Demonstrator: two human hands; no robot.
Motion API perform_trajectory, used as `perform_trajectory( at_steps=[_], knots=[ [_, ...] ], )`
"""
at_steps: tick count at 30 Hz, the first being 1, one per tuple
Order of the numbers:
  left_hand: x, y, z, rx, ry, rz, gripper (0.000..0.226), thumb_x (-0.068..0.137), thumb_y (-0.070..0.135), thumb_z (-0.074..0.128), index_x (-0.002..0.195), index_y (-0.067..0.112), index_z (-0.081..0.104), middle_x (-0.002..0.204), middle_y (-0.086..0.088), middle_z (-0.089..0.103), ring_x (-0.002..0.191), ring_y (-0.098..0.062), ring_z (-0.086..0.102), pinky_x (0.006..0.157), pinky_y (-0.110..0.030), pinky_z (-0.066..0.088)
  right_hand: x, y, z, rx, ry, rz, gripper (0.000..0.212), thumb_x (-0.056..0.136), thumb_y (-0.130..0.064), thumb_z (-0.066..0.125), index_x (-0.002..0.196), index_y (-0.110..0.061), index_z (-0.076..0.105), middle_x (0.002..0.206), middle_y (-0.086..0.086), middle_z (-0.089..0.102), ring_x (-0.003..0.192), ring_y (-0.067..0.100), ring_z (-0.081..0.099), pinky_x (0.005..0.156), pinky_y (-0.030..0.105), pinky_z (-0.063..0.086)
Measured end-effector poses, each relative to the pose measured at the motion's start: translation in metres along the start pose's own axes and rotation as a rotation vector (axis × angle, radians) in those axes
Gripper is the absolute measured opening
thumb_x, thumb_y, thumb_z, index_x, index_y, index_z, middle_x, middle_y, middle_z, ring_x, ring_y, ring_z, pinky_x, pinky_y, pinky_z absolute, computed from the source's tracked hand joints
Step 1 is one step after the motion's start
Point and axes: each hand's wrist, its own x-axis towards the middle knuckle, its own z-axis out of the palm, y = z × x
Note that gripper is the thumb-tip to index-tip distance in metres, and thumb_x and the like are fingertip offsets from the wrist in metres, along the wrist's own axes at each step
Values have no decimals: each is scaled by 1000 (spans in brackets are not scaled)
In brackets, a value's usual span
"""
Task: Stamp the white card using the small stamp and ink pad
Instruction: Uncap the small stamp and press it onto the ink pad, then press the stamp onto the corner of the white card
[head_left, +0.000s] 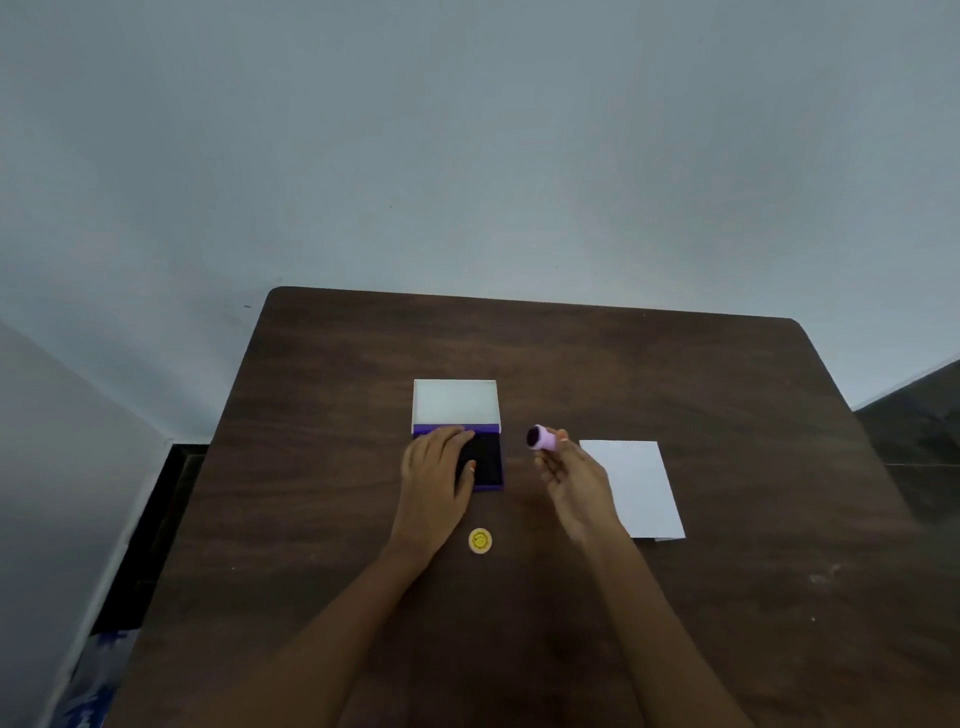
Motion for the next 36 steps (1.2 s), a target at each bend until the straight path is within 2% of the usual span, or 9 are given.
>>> perform_trajectory(
  at_steps=[3, 7, 14, 16, 19, 24, 29, 31, 36],
  knots=[
    [1, 19, 18, -75, -36, 17, 44, 81, 14, 63, 123, 13, 49, 127, -10, 56, 121, -21, 48, 104, -29, 24, -8, -16, -16, 42, 41, -32, 8, 81, -4, 62, 82, -9, 69, 87, 5, 70, 84, 15, 65, 67, 21, 53],
    [2, 51, 57, -85, -211, 64, 54, 82, 27, 63, 131, 19, 40, 138, -5, 46, 129, -15, 38, 106, -21, 18, -8, -43, -47, 76, 62, -78, 11, 76, 0, 65, 77, -8, 73, 83, 3, 72, 78, 11, 67, 62, 15, 57],
    [10, 88, 108, 87, -339, 150, 75, 84, 48, 52, 142, 20, 14, 155, -3, 14, 142, -19, 9, 112, -33, -5, 2, -72, -89, 104, 177, -70, 2, 77, -12, 69, 78, -11, 69, 66, 1, 76, 62, 12, 71, 51, 19, 56],
    [16, 97, 119, 130, -354, 148, 79, 84, 52, 49, 142, 19, 7, 156, -4, 8, 143, -19, 3, 112, -34, -8, 7, -77, -98, 124, 203, -86, 3, 80, -13, 66, 79, -11, 68, 66, 2, 75, 64, 13, 70, 55, 21, 56],
    [20, 101, 135, 190, -402, 121, 88, 81, 59, 46, 142, 17, -2, 156, -3, -2, 142, -18, -5, 111, -36, -11, 13, -83, -106, 148, 213, -123, 9, 82, -9, 62, 75, -11, 68, 58, -3, 74, 56, 8, 69, 49, 17, 54],
    [18, 96, 153, 286, -469, 61, 100, 74, 71, 43, 141, 19, -10, 156, -2, -8, 142, -19, -8, 107, -38, -18, 26, -85, -119, -1, 239, -166, 11, 80, -6, 64, 76, -14, 70, 84, 3, 70, 81, 14, 65, 73, 23, 51],
    [15, 97, 161, 375, -498, 40, 102, 65, 81, 38, 140, 31, -11, 156, -2, -6, 142, -25, -2, 103, -54, -18, 41, -83, -127, -241, 284, -249, 13, 85, -13, 61, 77, -20, 69, 88, 1, 68, 91, 19, 63, 87, 32, 50],
    [15, 100, 162, 404, -507, 47, 101, 62, 83, 38, 139, 37, -10, 156, -4, -1, 142, -29, 2, 100, -62, -15, 47, -82, -128, -377, 317, -285, 9, 86, -15, 60, 89, -14, 68, 92, 6, 68, 92, 21, 63, 88, 34, 51],
    [15, 105, 161, 423, -476, 55, 100, 59, 83, 42, 140, 35, 7, 155, -6, 14, 140, -32, 15, 97, -68, -10, 60, -82, -129, -710, 281, -450, 16, 82, -19, 65, 95, -10, 69, 93, 8, 70, 78, 9, 62, 68, 16, 48]
  ],
)
